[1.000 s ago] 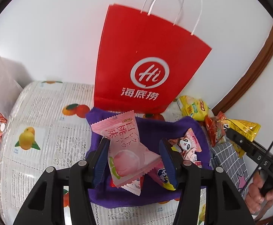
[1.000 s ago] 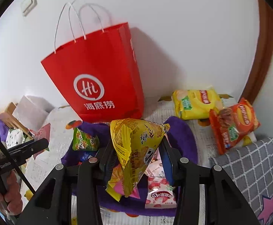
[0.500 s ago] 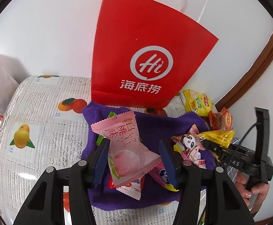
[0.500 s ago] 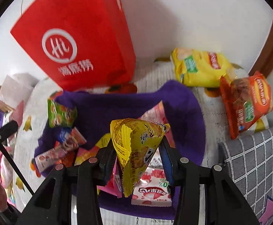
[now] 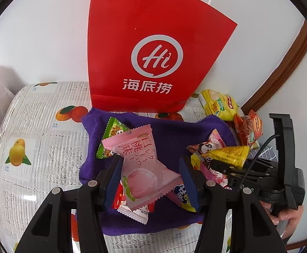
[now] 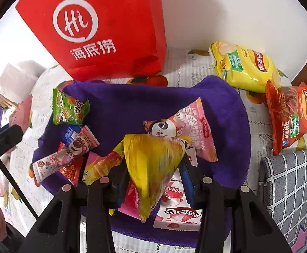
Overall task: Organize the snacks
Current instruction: 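Release the yellow packet onto the towel with the right tool while the left tool carries the pink packet, then lower the pink peach packet onto the towel and open the left tool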
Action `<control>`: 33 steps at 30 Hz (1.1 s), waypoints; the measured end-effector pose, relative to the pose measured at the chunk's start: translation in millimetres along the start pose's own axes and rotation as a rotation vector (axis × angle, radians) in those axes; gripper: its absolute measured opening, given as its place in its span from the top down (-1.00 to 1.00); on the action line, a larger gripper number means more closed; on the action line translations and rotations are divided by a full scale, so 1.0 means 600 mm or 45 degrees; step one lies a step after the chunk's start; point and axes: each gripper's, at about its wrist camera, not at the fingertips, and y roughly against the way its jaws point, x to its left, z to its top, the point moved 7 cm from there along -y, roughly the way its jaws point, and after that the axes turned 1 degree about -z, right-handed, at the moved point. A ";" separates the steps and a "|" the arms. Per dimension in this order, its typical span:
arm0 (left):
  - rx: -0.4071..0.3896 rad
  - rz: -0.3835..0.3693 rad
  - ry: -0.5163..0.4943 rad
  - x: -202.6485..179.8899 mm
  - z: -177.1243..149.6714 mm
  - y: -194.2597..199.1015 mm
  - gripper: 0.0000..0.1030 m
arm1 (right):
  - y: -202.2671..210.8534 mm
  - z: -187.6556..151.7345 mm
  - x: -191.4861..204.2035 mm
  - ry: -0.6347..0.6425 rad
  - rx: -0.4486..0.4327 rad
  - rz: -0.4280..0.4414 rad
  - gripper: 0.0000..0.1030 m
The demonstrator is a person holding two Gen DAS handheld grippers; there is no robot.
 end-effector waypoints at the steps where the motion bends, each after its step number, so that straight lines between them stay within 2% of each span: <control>1: 0.000 -0.002 0.001 -0.001 0.000 0.001 -0.02 | -0.004 -0.001 0.002 -0.001 0.015 0.012 0.14; 5: -0.008 -0.003 -0.001 -0.002 0.001 0.006 -0.02 | -0.004 -0.005 0.017 0.077 0.020 -0.019 0.13; 9: -0.013 -0.005 -0.001 -0.002 0.001 0.010 -0.03 | 0.003 -0.005 0.025 0.088 0.004 -0.001 -0.11; 24: 0.069 0.014 0.021 0.009 -0.012 -0.027 -0.05 | 0.091 0.017 0.031 0.063 -0.184 0.066 -0.16; 33: 0.152 0.095 0.013 0.021 -0.028 -0.058 -0.05 | 0.108 0.026 0.008 -0.022 -0.226 0.082 -0.16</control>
